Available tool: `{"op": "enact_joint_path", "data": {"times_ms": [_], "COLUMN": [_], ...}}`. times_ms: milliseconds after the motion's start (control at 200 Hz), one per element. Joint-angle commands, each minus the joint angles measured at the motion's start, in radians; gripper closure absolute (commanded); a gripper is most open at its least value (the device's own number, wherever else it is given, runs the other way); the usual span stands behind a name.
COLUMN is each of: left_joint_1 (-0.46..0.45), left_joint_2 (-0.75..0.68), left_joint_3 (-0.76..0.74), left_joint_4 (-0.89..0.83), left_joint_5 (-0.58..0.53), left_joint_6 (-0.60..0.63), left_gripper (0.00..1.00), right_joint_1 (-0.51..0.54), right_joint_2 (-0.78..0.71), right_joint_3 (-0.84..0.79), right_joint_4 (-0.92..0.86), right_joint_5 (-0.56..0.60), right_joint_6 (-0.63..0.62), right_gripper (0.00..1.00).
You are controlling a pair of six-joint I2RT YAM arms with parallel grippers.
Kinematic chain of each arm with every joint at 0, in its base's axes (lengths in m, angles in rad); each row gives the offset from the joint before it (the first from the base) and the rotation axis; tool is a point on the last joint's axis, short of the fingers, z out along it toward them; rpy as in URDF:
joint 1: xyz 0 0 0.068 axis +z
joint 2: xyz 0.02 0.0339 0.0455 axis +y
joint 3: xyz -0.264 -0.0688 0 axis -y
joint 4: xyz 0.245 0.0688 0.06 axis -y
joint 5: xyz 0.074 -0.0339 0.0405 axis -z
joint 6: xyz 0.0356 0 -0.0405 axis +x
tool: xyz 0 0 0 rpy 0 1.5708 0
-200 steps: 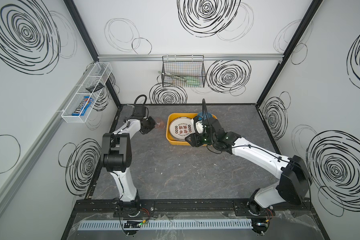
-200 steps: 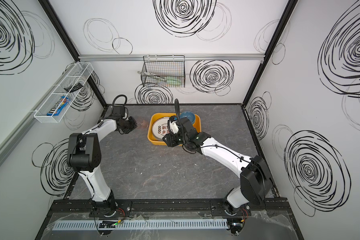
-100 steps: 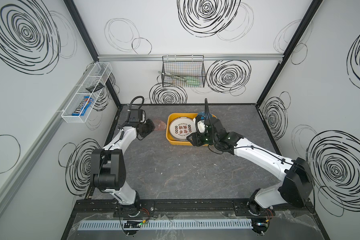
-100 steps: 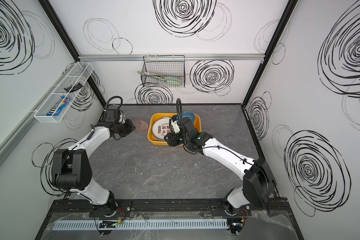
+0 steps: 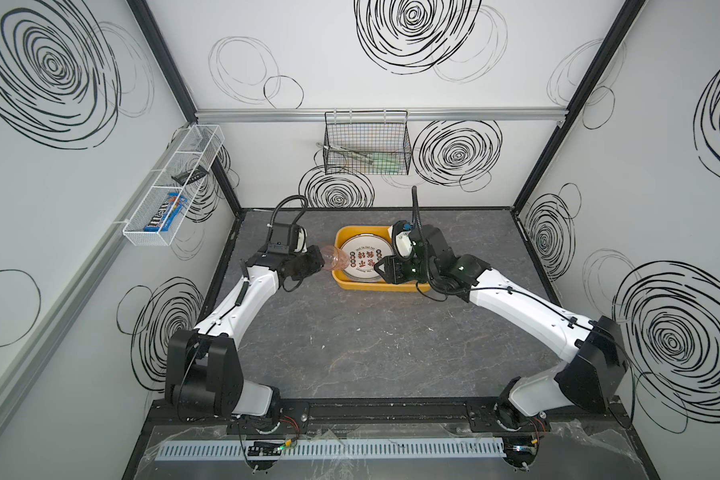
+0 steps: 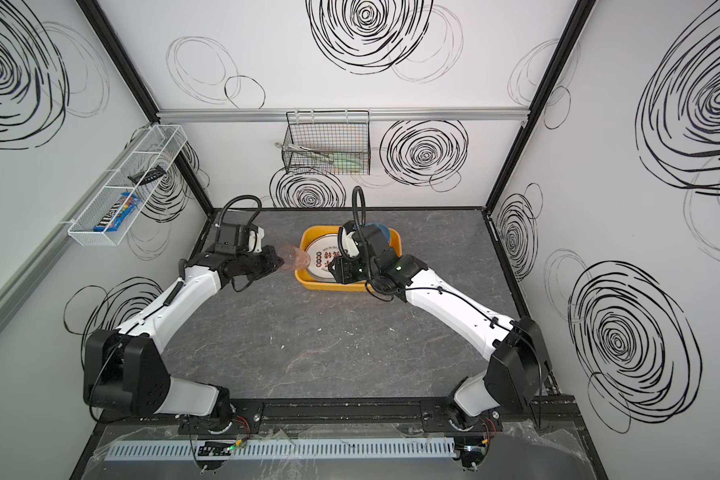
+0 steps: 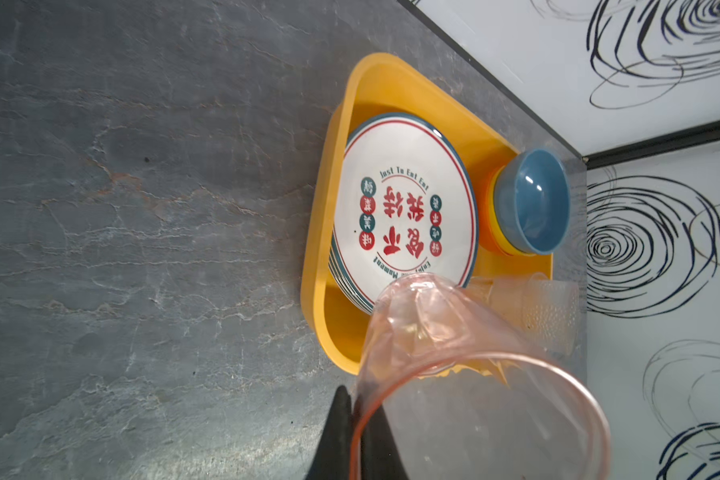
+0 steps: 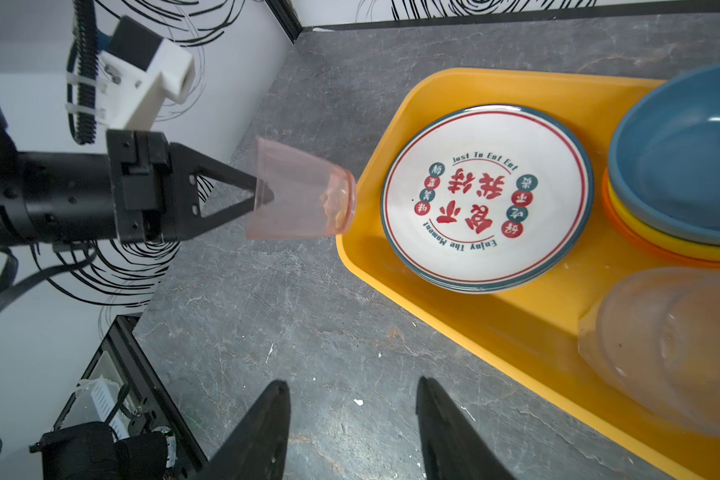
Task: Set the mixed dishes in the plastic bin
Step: 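Grasp the pink cup with the left gripper and lift it toward the right gripper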
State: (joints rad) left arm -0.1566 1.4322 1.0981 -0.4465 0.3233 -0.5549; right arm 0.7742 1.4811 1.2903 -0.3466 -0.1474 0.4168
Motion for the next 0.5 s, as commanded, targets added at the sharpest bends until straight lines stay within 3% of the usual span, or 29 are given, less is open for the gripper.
{"op": "enact_joint_path", "data": {"times_ms": [0,495], "left_joint_1": [-0.043,-0.227], "left_joint_2": [-0.046,-0.066], "left_joint_3": [-0.016,-0.027], "left_joint_4": [-0.027,-0.017], "left_joint_5": [-0.031,-0.063], "left_joint_6": [0.038,-0.008], "left_gripper": [0.94,0.93], "right_joint_1": [0.003,0.06], "right_joint_2": [0.015,0.111], "right_joint_3": [0.045,0.143], "right_joint_4": [-0.044,-0.091], "right_joint_5": [-0.009,-0.012], "right_joint_6": [0.023,0.037], "right_gripper": [0.46,0.46]}}
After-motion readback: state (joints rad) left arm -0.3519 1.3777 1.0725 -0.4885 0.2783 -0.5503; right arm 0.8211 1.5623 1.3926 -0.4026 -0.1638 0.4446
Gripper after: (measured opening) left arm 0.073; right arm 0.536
